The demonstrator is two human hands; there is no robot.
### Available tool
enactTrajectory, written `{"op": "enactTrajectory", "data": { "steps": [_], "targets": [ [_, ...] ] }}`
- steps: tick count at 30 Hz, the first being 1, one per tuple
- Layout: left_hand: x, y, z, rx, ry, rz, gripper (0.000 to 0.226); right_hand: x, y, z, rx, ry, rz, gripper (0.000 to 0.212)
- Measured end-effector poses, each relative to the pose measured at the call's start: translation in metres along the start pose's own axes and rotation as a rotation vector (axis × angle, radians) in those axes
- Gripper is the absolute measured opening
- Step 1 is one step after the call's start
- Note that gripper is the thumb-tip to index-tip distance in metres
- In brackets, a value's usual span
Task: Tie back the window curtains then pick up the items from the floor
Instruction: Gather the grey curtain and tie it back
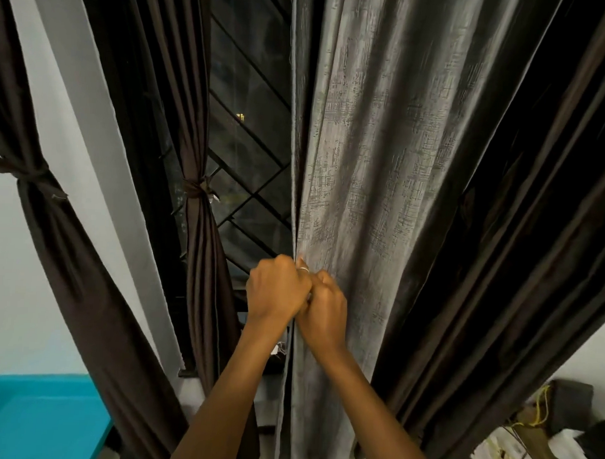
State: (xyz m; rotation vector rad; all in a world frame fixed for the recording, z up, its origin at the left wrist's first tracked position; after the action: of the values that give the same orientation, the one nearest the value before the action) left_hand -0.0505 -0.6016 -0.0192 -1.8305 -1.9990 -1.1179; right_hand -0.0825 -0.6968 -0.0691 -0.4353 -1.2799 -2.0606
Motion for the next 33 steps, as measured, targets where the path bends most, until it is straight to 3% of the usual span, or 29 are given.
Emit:
{"op": "enactTrajectory", "data": {
  "steps": [6, 9, 12, 14, 16, 18, 22, 23, 26, 28, 33],
  "targets": [
    [-0.005, 0.000, -0.003, -0.085, 0.073, 0.019, 0.037, 0.003, -0.002, -0.008, 0.014, 0.023, 0.047, 0.022],
    [-0.005, 0.000, -0.002, -0.110, 0.051, 0.005, 0.041, 0.002, 0.004, -0.013, 0.043, 0.070, 0.145, 0.012],
    [-0.002, 0.001, 0.000, -0.121, 0.059, -0.009, 0.045, 0.009, 0.014, -0.021, 0.020, 0.087, 0.208, 0.032],
    [0.001, 0.002, 0.003, -0.116, 0.057, -0.014, 0.045, 0.026, 0.021, -0.027, -0.018, 0.019, 0.084, 0.038],
    [0.003, 0.003, 0.006, -0.102, 0.037, -0.007, 0.046, 0.047, 0.026, -0.038, -0.085, -0.125, -0.153, 0.041],
    [0.006, 0.002, 0.009, -0.086, 0.013, 0.003, 0.045, 0.067, 0.031, -0.051, -0.210, -0.218, -0.310, 0.056],
    [0.013, 0.005, 0.013, -0.069, 0.007, -0.002, 0.045, 0.078, 0.041, -0.084, -0.411, -0.248, -0.301, 0.084],
    [0.013, 0.006, 0.015, -0.067, 0.004, -0.003, 0.045, 0.079, 0.044, -0.092, -0.435, -0.219, -0.252, 0.081],
    [0.018, 0.011, 0.024, -0.058, 0.004, -0.020, 0.044, 0.084, 0.056, -0.116, -0.434, -0.159, -0.113, 0.030],
    [0.023, 0.016, 0.032, -0.035, 0.007, -0.036, 0.045, 0.090, 0.059, -0.131, -0.418, -0.181, -0.108, 0.048],
    [0.026, 0.022, 0.041, -0.024, -0.002, -0.046, 0.045, 0.093, 0.049, -0.143, -0.413, -0.171, -0.146, 0.043]
  ]
}}
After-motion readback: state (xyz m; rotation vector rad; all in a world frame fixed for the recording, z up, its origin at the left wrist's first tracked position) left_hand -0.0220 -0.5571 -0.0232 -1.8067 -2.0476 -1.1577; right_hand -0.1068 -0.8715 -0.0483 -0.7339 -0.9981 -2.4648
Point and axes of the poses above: each hand's wrist, its own y-axis towards the middle knuckle, its own x-axis out of the back of the hand, z = x × y, the point moved 5 cm from there along y, towards the middle knuckle, and after that the axes turned 12 degrees about -y, right-handed, at the moved point
